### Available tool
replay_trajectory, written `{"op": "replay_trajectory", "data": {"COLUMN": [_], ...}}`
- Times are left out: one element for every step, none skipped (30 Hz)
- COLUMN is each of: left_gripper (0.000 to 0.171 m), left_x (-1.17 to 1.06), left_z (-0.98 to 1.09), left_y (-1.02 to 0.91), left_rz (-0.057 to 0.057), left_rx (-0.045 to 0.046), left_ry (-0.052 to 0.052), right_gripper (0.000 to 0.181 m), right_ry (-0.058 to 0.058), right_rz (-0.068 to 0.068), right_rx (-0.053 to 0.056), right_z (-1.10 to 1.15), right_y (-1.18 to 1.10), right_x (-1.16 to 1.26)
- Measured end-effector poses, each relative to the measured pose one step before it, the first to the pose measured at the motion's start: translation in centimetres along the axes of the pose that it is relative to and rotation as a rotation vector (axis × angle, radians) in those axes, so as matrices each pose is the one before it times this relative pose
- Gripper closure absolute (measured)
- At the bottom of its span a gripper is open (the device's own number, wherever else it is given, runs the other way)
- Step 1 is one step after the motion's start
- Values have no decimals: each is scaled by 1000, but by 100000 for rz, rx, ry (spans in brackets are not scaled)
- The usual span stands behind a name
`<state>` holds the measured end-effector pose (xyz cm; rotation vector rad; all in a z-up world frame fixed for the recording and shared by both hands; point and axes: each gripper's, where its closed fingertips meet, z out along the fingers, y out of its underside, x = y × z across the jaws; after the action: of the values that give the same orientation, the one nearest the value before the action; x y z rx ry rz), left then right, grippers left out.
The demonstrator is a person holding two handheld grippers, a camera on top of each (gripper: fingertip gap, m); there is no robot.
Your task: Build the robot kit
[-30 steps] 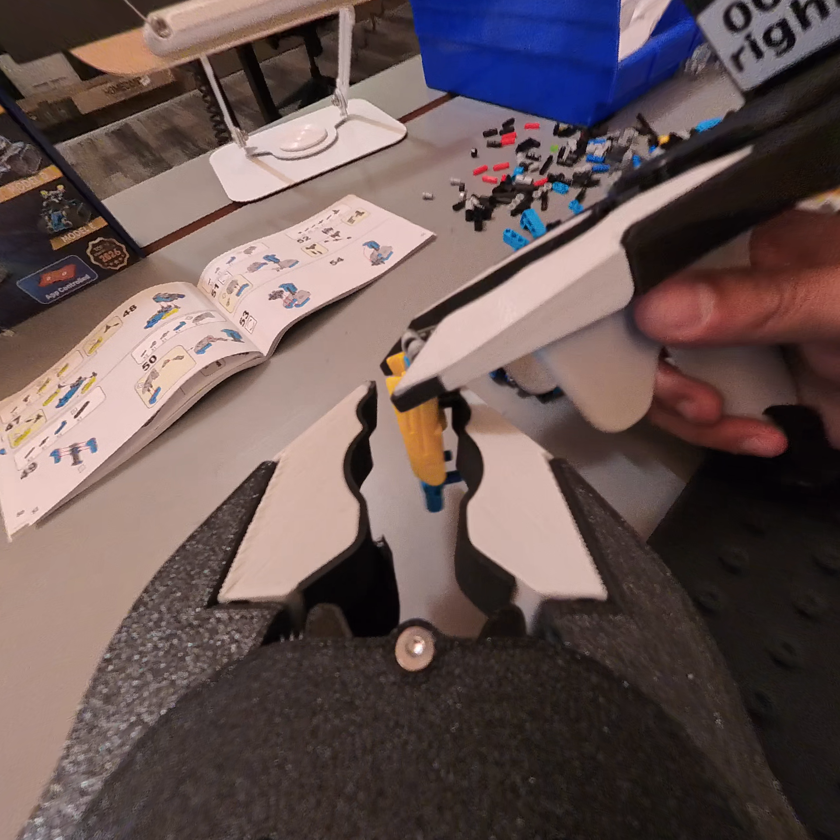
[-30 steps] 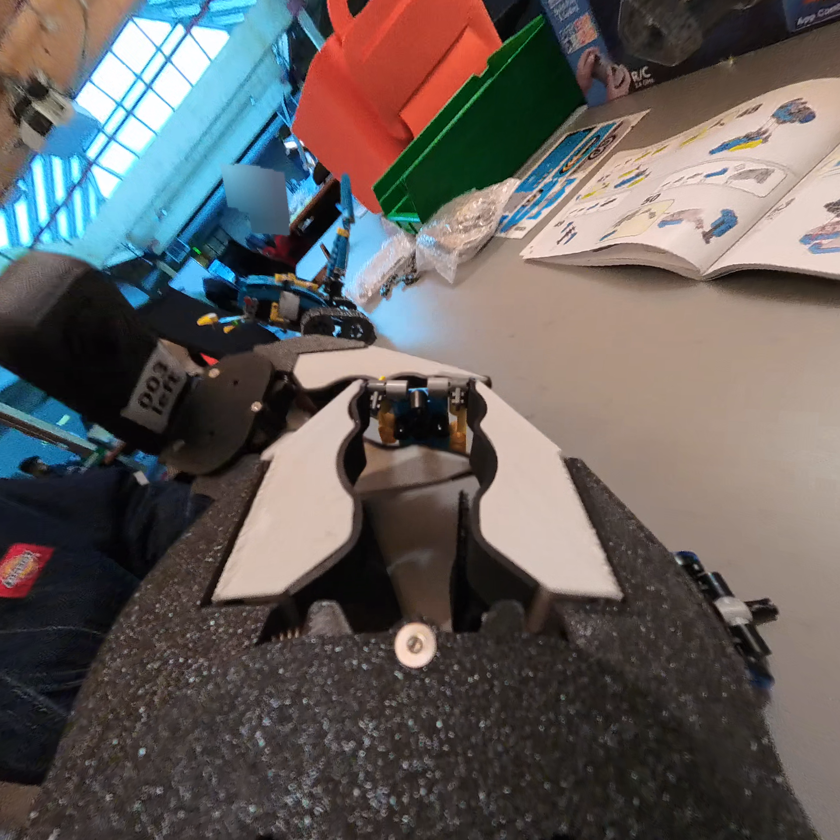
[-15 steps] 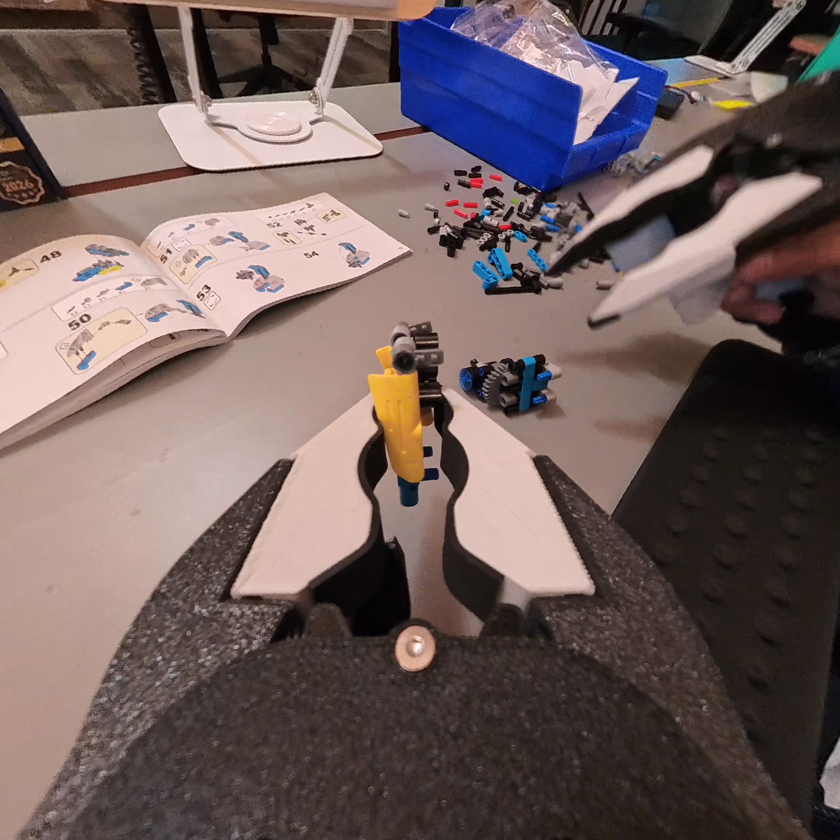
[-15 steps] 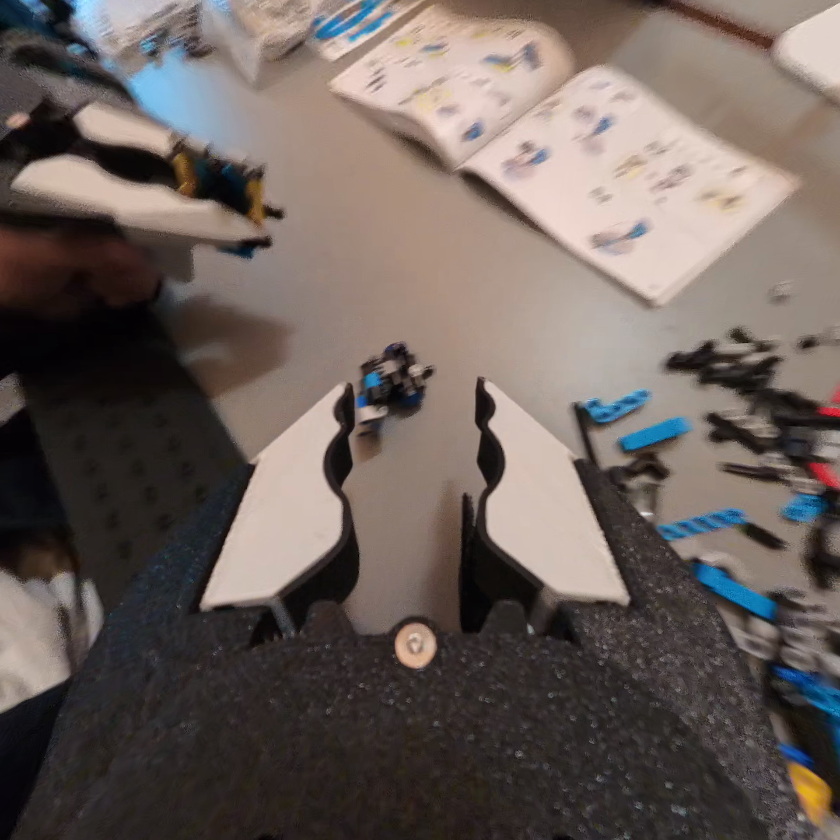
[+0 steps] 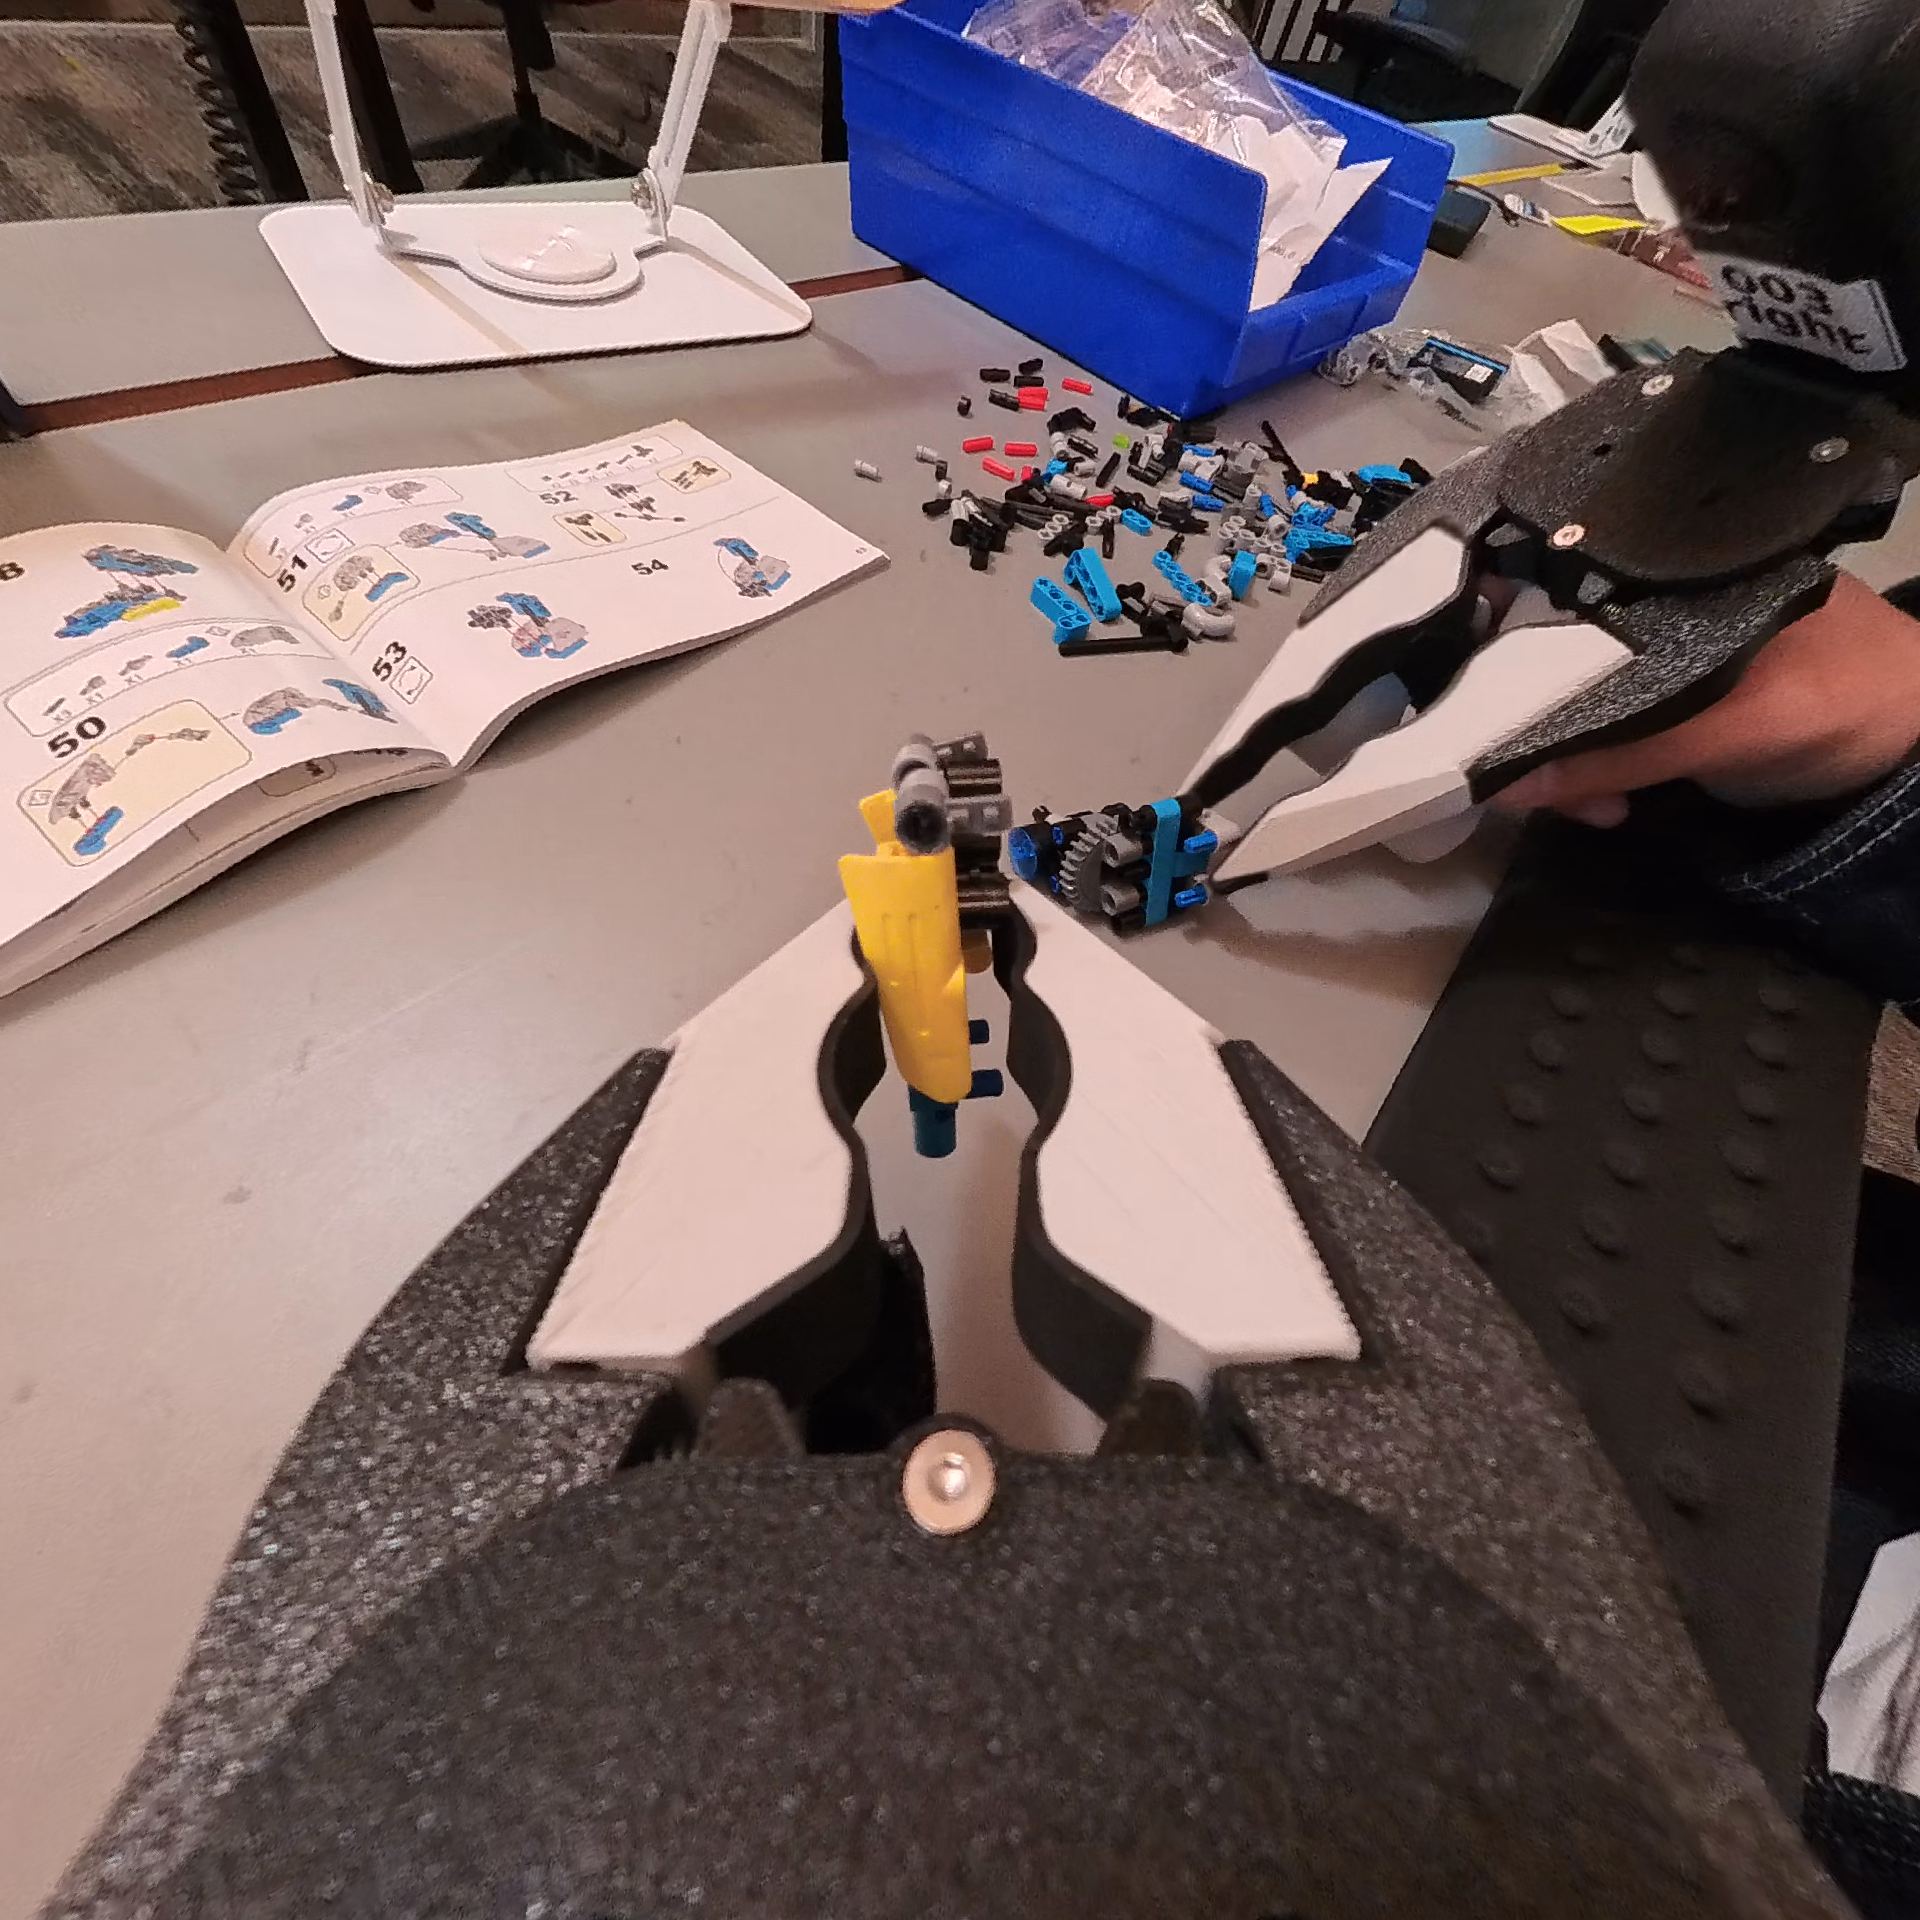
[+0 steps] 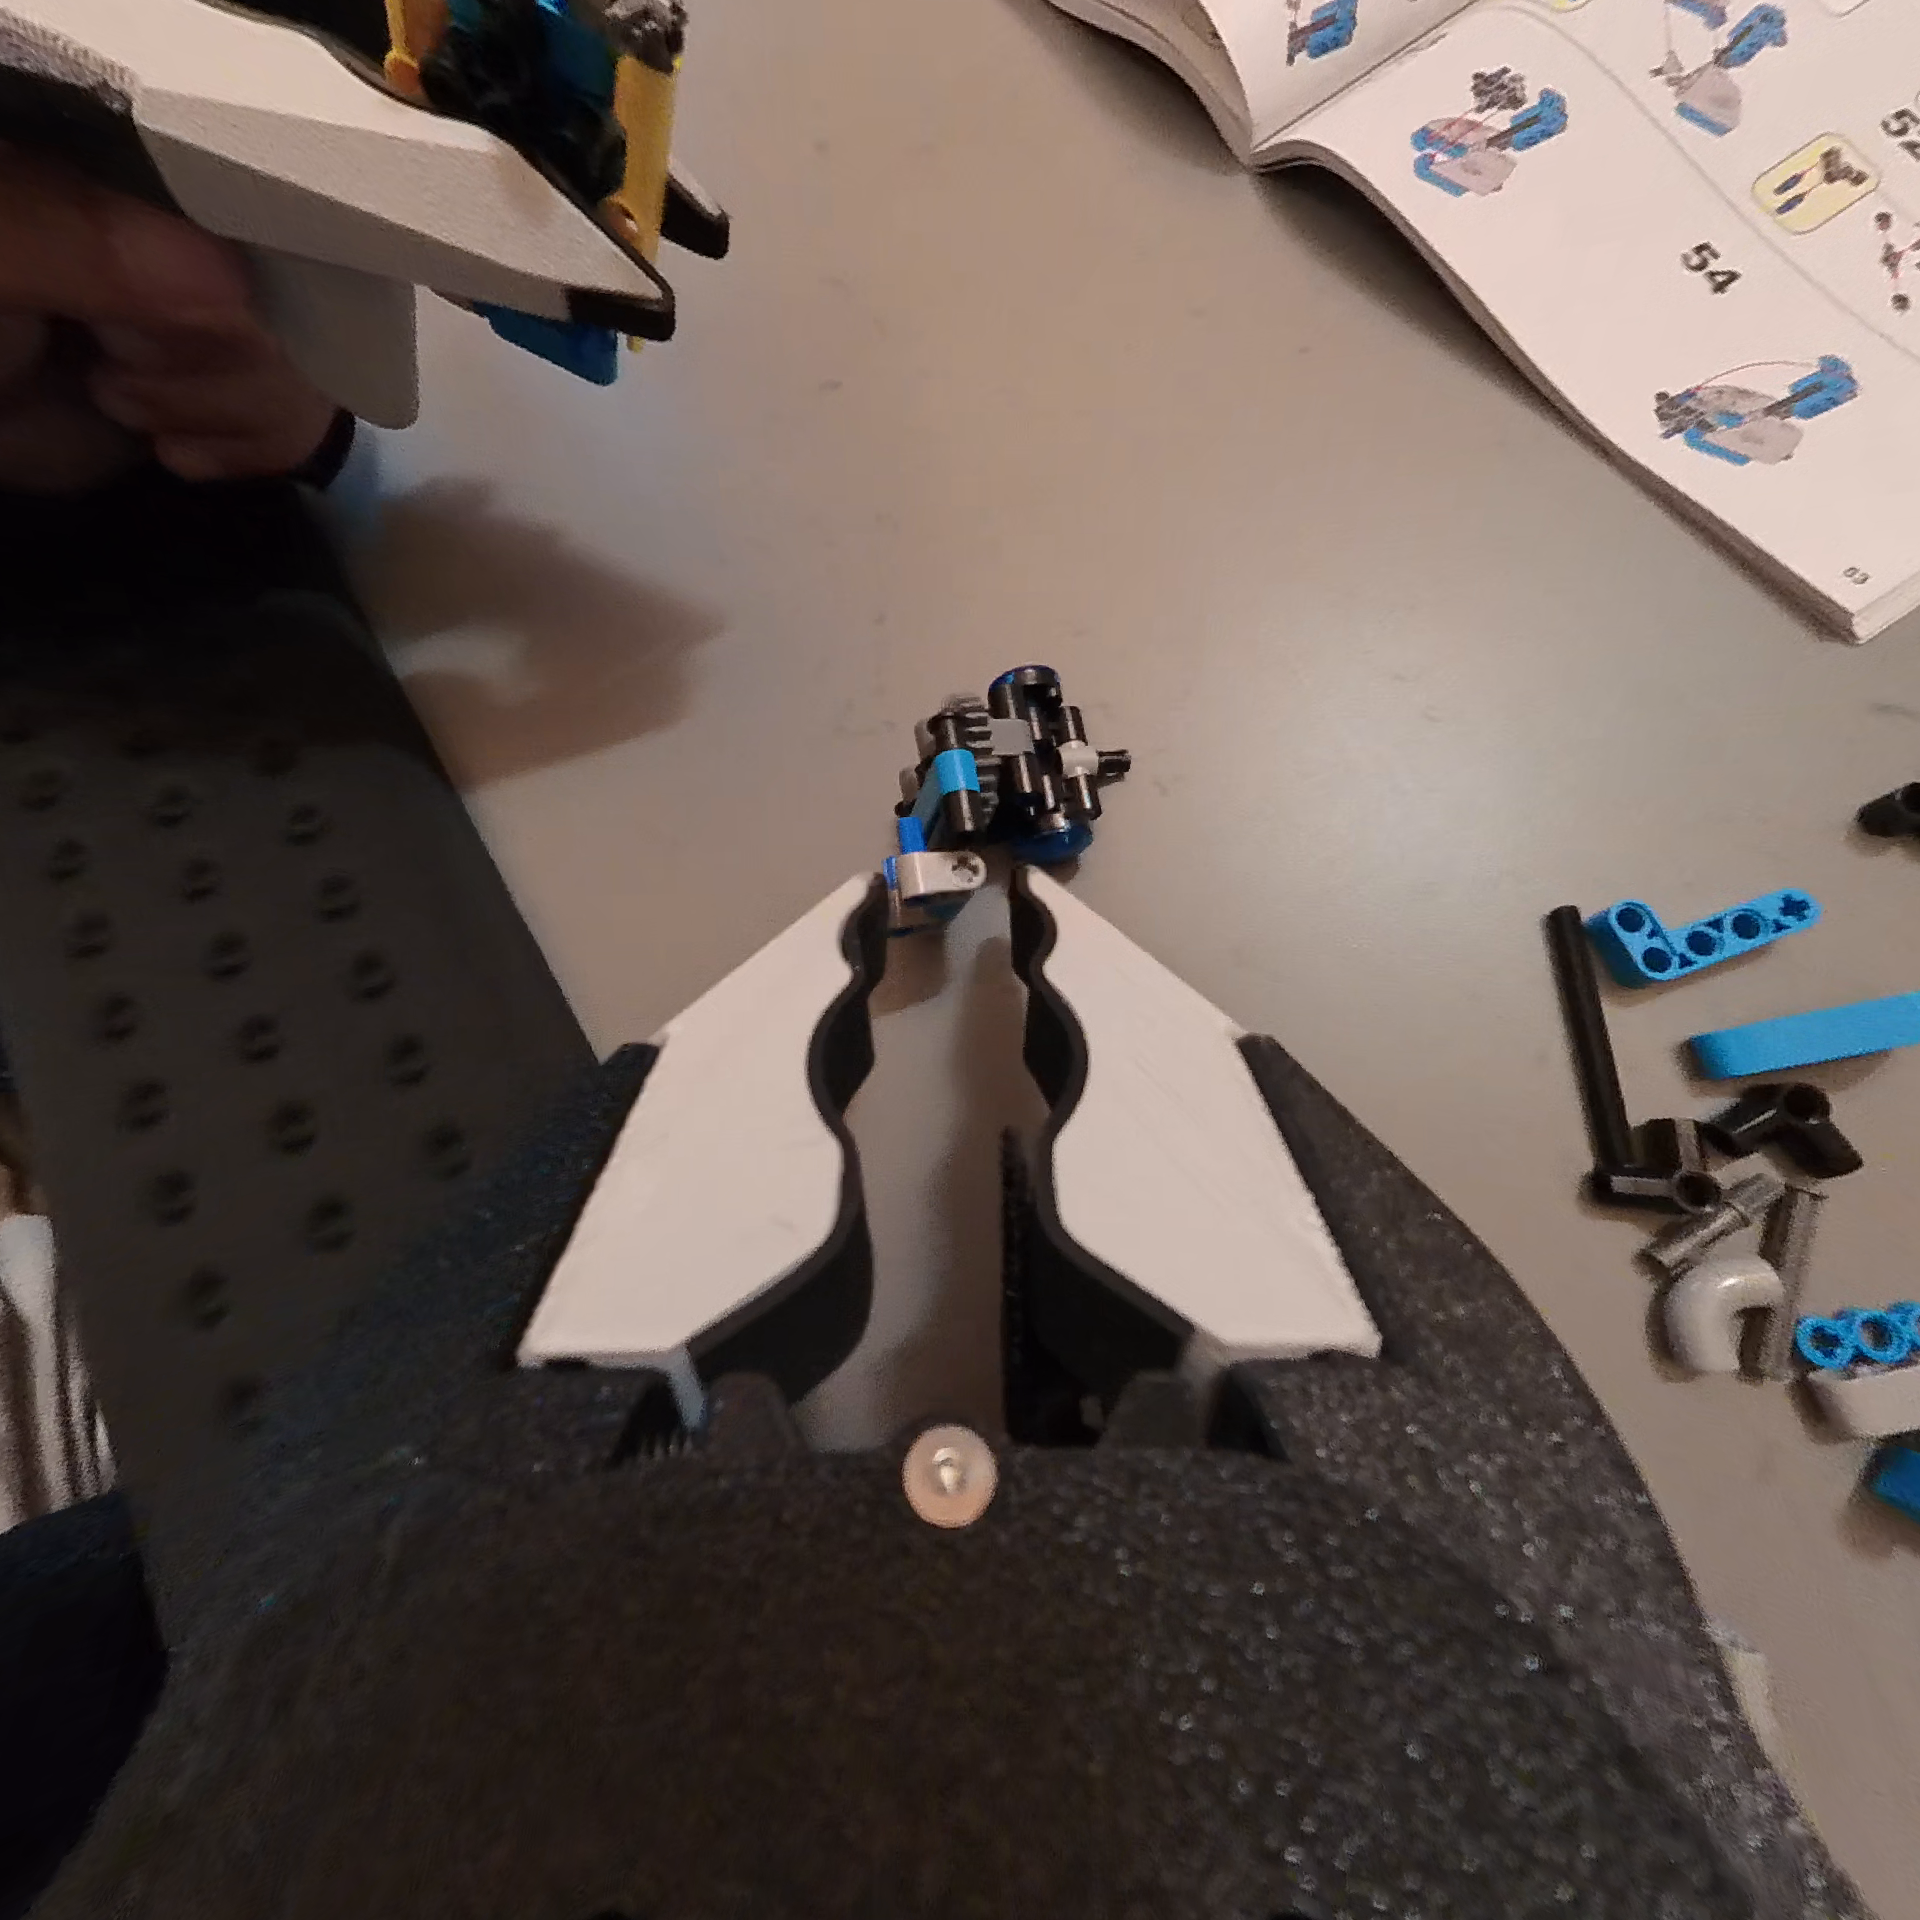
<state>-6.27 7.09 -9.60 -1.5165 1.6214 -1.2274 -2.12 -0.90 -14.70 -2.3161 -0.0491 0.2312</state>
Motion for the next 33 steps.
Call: {"op": "replay_trajectory", "data": {"left_gripper": [154, 154, 154, 154, 154, 154, 154, 154, 154, 154, 154, 154, 154, 154, 155, 155, 155, 155, 155, 155, 155, 155, 155, 155, 155, 155, 156, 156, 156, 156, 156, 156, 156], "left_x": [-3, 16, 31, 30, 45, 52, 28, 27, 30, 75, 76, 15, 36, 83, 0, -101, -89, -53, -139, -61, -4, -78, 1, 145, 123, -9, 3, 29, -16, -32, 30, 35, 31], "left_z": [-1, -4, 20, 19, 25, 21, 24, 17, 17, 55, 66, 51, 54, 61, 50, -40, -119, -100, -58, -1, 21, -9, -27, 53, 118, 89, 39, 69, 70, 32, 33, 63, 82], "left_y": [-20, 0, 38, 26, 20, 35, 27, 11, 18, 75, 102, 58, 58, 66, 59, -91, -187, -146, -37, 33, 63, -1, -20, 88, 219, 144, 54, 93, 100, 47, 65, 103, 113], "left_rz": [-11, 74, 129, 208, 291, 329, 334, 310, 300, 303, 297, 493, 720, 804, 807, 891, 735, 137, -435, -726, -849, -728, -623, -646, -887, -873, -743, -809, -887, -730, -400, -35, 413], "left_rx": [72, 36, -183, -161, -109, -213, -163, -80, -168, -433, -621, -443, -405, -499, -490, 370, 1035, 888, 316, -113, -292, 22, 177, -448, -1194, -811, -377, -600, -611, -321, -384, -657, -781], "left_ry": [28, 69, 127, 76, 158, 155, -12, -57, 46, 325, 302, -166, -190, 58, -627, -1414, -1080, -550, -673, 85, 484, -66, 445, 1360, 1360, 490, 569, 814, 543, 323, 504, 307, -115], "right_gripper": [162, 164, 166, 166, 166, 166, 166, 166, 166, 167, 167, 167, 167, 167, 167, 167, 168, 168, 168, 168, 168, 168, 168, 168, 167, 167, 167, 167, 167, 168, 167, 167, 168], "right_ry": [-795, -1407, -512, 195, -656, -1338, -1313, -1595, -1245, -370, -297, -2112, -3939, -2263, -1408, -2834, -2702, -864, 218, 1116, 1834, 2112, 3730, 4486, 4829, 5671, 4390, 5833, 5363, 3435, 3645, 2939, 2895], "right_rz": [250, 619, 967, 943, 1252, 1767, 2317, 2659, 2373, 1859, 1293, 1085, 785, -264, -143, 744, 855, 732, -362, -864, -1788, -2301, -3953, -5570, -7636, -10617, -13102, -12919, -13396, -12799, -11076, -8891, -8094], "right_rx": [-158, 371, 1156, 1785, 1517, 918, 1123, 1118, 832, 792, 1063, 2513, 3143, 3458, 3954, 5671, 5068, 2833, 1823, 1257, 1650, 937, 718, -851, -1114, 213, 504, 364, 628, -579, -1986, -1292, -265], "right_z": [141, 97, -18, -91, -109, -85, -70, -57, -79, -109, -127, -182, -171, -91, 10, 83, 202, 316, 407, 452, 424, 400, 333, 213, 91, -82, -156, -206, -188, -50, 90, 150, 126], "right_y": [75, -12, -174, -256, -220, -120, -139, -137, -128, -154, -276, -564, -751, -823, -893, -1136, -985, -584, -340, -172, -147, -1, 46, 170, 73, -223, -318, -357, -368, -129, 88, -35, -214], "right_x": [-68, -102, 55, 152, 43, -43, -15, -42, -31, 40, -65, -474, -848, -716, -613, -880, -830, -439, -245, -100, -27, -41, 96, 131, 65, 39, -233, -26, -96, -363, -306, -377, -280]}}
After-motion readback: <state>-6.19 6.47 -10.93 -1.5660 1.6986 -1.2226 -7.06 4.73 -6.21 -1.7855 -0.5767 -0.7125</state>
